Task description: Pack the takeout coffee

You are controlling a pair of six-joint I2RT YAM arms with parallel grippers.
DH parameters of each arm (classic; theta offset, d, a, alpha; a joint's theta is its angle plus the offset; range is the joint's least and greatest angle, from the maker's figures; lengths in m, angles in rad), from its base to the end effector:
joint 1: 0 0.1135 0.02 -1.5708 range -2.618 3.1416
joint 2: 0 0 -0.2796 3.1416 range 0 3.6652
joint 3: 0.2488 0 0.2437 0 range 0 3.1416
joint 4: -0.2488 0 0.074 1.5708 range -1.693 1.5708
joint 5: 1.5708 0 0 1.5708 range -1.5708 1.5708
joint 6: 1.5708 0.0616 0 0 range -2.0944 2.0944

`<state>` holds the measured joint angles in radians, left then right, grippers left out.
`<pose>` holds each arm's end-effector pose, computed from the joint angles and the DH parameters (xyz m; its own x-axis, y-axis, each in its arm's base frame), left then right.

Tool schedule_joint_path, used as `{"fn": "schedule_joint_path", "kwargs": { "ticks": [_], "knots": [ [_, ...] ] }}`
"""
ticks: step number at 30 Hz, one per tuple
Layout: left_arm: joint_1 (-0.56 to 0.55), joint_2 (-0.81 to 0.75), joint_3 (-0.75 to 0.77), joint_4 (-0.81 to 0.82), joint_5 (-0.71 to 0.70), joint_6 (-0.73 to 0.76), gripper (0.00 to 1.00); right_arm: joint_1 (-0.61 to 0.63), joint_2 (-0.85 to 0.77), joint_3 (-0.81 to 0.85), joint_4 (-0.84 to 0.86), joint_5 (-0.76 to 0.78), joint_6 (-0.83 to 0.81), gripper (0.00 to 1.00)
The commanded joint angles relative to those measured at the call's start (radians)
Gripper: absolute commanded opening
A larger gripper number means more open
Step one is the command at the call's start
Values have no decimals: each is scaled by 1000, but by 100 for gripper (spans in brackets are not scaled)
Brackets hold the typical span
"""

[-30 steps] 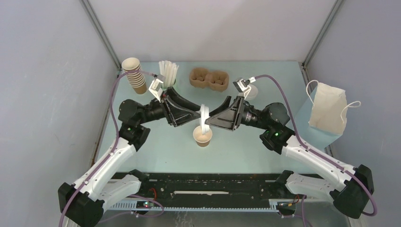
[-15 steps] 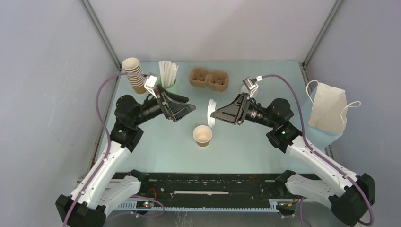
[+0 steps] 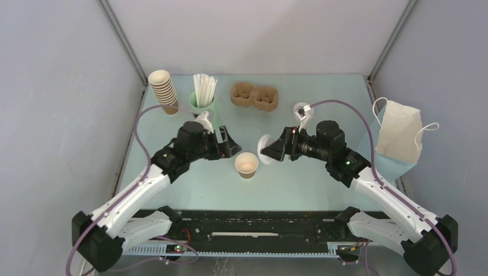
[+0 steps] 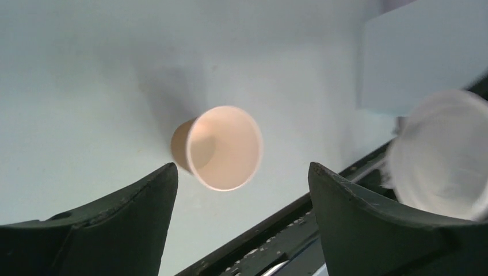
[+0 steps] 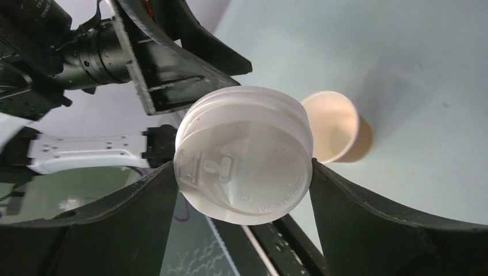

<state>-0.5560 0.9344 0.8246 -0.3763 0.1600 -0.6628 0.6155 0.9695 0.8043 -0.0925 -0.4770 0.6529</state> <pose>0.1769 -0.1215 0.3091 -0.7070 -0.2758 -0.6512 0.2609 0.7541 -0.6027 0.1708 0.1554 0.3316 -0.6971 0.1681 -0.6970 -0.5689 0.4619 0.6804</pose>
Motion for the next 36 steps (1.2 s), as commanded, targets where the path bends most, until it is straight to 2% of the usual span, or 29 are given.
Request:
{"fn": "schedule_joint_path", "kwargs": {
  "ticks": [1, 4, 9, 12, 18, 27, 36],
  "knots": [
    [-49, 82, -50, -25, -149, -15, 88, 46, -37, 1, -137, 145, -173, 87],
    [-50, 50, -143, 98, -156, -75, 91, 78, -30, 1, -177, 208, -222, 87],
    [-44, -104, -348, 259, -269, -207, 85, 128, 34, 37, -233, 308, -285, 87],
    [-24, -137, -405, 270, -281, -201, 80, 173, 95, 82, -247, 356, -317, 87],
    [-12, -46, -416, 291, -257, -139, 81, 266, 274, 237, -348, 513, -360, 85],
    [-7, -1, -506, 437, -235, -81, 87, 359, 472, 417, -440, 622, -370, 85],
    [-5, 170, -495, 530, -140, -45, 81, 406, 645, 560, -522, 673, -377, 85]
  ]
}}
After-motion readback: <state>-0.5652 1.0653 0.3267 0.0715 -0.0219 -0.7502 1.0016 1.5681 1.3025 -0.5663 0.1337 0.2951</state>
